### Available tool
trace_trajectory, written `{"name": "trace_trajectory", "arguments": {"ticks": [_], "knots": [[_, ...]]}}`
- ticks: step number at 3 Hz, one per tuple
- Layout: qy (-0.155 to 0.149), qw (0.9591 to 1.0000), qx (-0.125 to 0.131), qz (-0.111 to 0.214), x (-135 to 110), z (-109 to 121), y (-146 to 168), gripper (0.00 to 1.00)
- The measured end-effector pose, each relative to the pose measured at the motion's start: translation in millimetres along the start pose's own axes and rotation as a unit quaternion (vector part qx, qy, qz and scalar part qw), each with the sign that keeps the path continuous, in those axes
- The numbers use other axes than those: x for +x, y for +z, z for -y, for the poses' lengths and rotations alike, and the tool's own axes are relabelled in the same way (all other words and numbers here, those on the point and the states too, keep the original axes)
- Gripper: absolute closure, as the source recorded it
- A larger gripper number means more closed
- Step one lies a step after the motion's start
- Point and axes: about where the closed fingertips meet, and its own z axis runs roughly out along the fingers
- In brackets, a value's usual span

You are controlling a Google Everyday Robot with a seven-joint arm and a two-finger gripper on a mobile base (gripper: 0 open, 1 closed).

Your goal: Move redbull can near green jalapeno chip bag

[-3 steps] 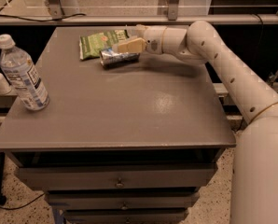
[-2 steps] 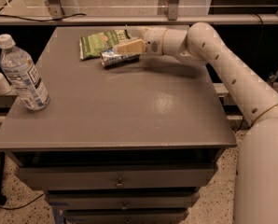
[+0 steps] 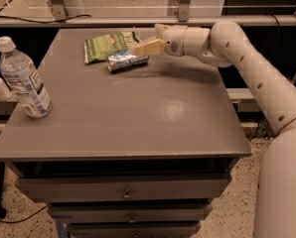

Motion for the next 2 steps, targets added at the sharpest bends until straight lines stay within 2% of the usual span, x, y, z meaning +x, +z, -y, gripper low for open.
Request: {"name": "trace_trajectory", "arguments": {"ticks": [1, 2], "knots": [[-0.040, 0.9987, 0.029, -0.012, -25.3, 22.3, -42.8, 0.00], [-0.084, 0.9936, 0.071, -0.026, -58.0, 40.0, -101.2, 0.00]]}}
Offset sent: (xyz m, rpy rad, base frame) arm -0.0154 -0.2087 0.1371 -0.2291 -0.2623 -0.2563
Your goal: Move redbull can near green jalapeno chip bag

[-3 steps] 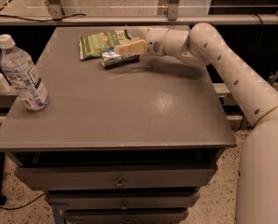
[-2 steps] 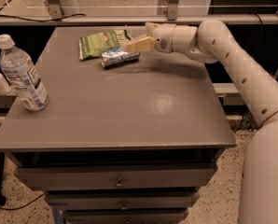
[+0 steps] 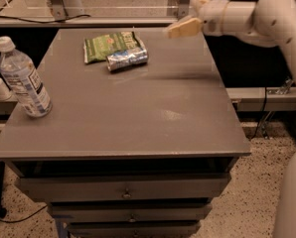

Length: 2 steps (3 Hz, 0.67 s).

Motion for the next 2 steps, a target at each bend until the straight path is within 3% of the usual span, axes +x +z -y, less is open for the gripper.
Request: {"name": "trace_trajectory", "arguments": {"ticks": [1, 2], "knots": [[-0.044, 0.9976, 0.052, -0.013, -40.9, 23.1, -73.3, 0.00], [-0.068, 0.9924, 0.102, -0.014, -80.8, 32.2, -132.1, 0.00]]}}
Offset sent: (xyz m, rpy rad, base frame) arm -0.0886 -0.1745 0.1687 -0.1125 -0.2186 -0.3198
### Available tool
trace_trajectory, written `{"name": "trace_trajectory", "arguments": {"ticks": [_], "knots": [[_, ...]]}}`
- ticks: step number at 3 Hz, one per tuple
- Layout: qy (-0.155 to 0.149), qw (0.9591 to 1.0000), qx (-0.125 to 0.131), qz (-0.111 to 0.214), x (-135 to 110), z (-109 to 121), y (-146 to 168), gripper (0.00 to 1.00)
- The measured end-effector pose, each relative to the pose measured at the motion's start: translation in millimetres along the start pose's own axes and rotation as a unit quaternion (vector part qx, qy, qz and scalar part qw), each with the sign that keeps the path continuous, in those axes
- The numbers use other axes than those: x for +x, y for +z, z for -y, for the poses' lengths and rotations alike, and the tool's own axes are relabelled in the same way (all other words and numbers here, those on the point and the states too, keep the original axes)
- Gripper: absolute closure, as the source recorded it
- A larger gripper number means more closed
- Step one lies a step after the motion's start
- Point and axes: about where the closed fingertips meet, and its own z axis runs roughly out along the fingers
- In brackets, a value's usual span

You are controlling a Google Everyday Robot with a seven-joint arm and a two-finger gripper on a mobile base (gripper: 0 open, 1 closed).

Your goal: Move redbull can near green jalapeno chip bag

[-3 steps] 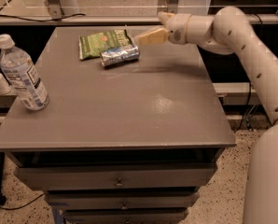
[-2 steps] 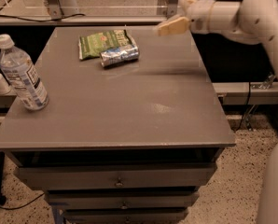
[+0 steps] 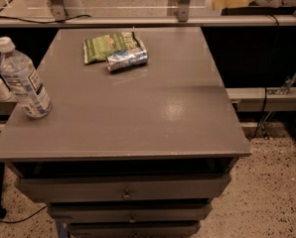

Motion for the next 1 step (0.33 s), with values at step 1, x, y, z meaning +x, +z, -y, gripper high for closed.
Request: {"name": "trace_trajectory", "arguments": {"ticks": [1], "knots": [[-0.004, 1.0000, 0.008, 0.000, -6.9, 3.3, -9.6, 0.00]]}}
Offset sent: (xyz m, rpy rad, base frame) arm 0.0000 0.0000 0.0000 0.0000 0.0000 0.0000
